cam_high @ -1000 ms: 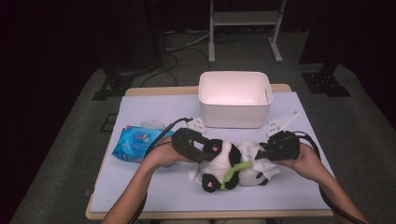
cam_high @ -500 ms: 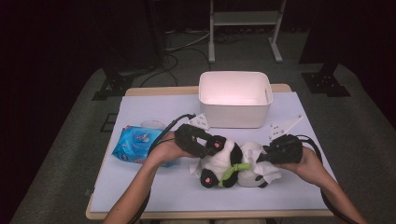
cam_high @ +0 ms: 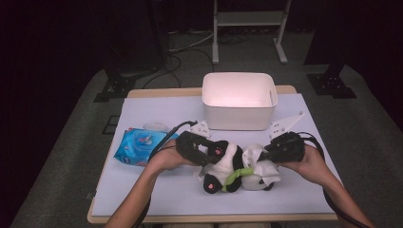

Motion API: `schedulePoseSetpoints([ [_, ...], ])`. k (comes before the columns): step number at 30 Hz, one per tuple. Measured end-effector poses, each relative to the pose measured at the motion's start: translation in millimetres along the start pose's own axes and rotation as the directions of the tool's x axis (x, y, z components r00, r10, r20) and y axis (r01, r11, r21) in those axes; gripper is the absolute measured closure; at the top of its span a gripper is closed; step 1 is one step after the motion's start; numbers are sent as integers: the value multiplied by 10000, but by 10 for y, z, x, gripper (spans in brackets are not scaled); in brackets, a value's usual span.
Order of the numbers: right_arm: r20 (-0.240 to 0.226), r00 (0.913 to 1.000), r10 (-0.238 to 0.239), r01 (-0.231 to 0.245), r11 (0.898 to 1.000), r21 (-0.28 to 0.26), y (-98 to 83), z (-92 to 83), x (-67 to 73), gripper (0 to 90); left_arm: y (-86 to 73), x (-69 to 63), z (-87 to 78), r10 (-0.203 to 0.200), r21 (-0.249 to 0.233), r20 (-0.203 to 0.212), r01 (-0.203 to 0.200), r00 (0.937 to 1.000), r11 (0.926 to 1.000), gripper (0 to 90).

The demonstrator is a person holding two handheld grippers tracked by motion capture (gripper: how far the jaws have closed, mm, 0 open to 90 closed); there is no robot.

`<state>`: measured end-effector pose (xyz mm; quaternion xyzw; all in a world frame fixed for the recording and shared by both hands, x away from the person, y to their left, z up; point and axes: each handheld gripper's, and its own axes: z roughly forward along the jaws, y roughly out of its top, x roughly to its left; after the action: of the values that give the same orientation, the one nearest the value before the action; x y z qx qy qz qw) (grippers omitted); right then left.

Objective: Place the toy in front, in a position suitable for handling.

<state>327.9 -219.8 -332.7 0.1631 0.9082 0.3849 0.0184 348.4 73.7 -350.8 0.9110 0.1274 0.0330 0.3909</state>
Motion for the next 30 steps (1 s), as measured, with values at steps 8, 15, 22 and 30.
schedulePoseSetpoints([
  [8,-106,9991,-407,413,9971,641,321,196,-43,848,-35,-68,-20,134,-192,61,-132,9999,9997,383],
  [15,-361,9967,-731,760,9931,890,547,377,-34,848,-58,-79,-39,129,-220,198,-124,9997,9997,387],
  [22,-464,9969,-641,692,9907,1170,575,404,-46,848,-88,-75,-33,24,-36,143,-23,9999,10000,391],
  [30,-131,9988,-471,484,9906,1282,414,254,-91,848,-76,-82,-35,63,135,128,-65,9999,9999,395],
])
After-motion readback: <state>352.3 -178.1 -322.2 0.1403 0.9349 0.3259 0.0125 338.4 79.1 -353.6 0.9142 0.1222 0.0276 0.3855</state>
